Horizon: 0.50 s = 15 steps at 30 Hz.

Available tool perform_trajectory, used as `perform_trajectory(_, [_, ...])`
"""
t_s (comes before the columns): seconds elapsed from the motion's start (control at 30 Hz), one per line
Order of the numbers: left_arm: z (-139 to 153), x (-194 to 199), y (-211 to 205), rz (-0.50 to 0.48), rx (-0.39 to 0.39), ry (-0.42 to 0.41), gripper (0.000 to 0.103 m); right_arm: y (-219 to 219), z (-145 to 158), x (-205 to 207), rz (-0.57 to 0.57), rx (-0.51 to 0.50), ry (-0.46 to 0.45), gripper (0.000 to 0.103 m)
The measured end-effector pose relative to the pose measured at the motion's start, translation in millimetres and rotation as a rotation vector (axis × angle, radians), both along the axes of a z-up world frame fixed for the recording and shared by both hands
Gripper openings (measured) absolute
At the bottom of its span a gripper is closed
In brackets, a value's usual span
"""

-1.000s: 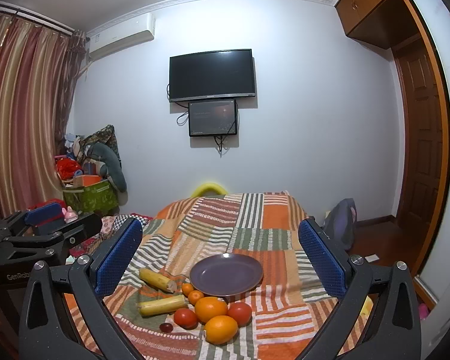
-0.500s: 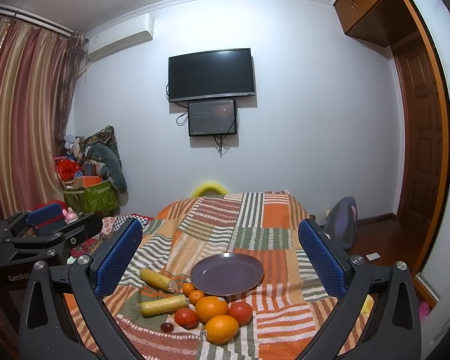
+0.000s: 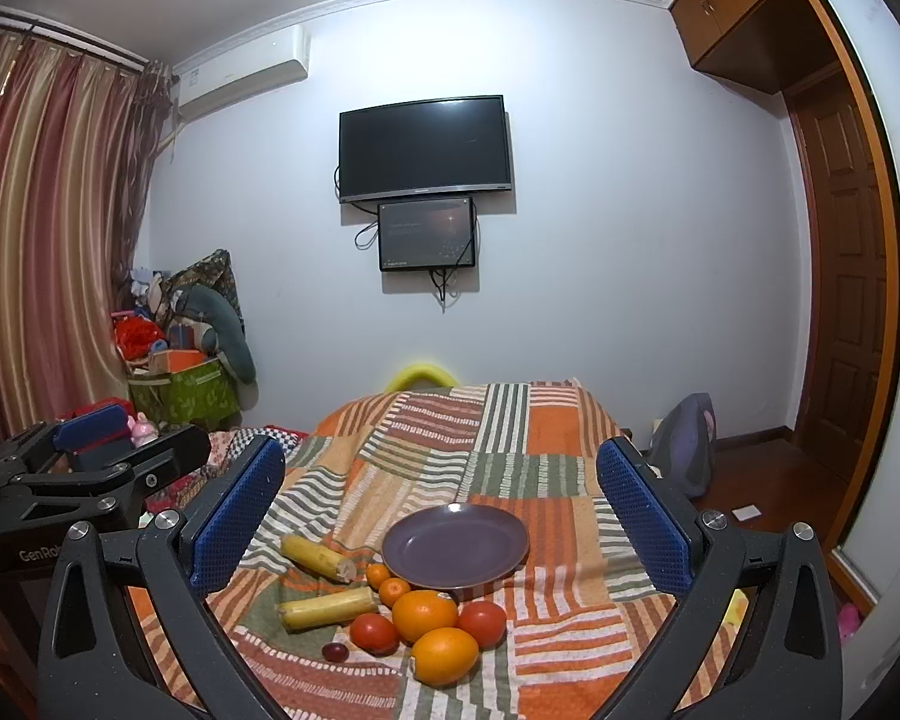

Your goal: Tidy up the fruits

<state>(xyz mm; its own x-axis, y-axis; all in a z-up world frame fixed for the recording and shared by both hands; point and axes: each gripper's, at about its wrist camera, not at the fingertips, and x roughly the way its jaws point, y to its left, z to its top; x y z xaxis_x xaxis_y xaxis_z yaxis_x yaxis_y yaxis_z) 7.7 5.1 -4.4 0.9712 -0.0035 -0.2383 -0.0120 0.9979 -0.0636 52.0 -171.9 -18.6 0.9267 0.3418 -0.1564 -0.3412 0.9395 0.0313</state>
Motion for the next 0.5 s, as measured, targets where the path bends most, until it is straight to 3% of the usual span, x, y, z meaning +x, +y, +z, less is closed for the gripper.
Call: perform_trajectory(0.5, [0.2, 0.2, -2.0, -0.008, -0.002, 0.002, 0.103, 0.6, -0.7, -1.3, 0.005, 0.002, -0.004, 0.103])
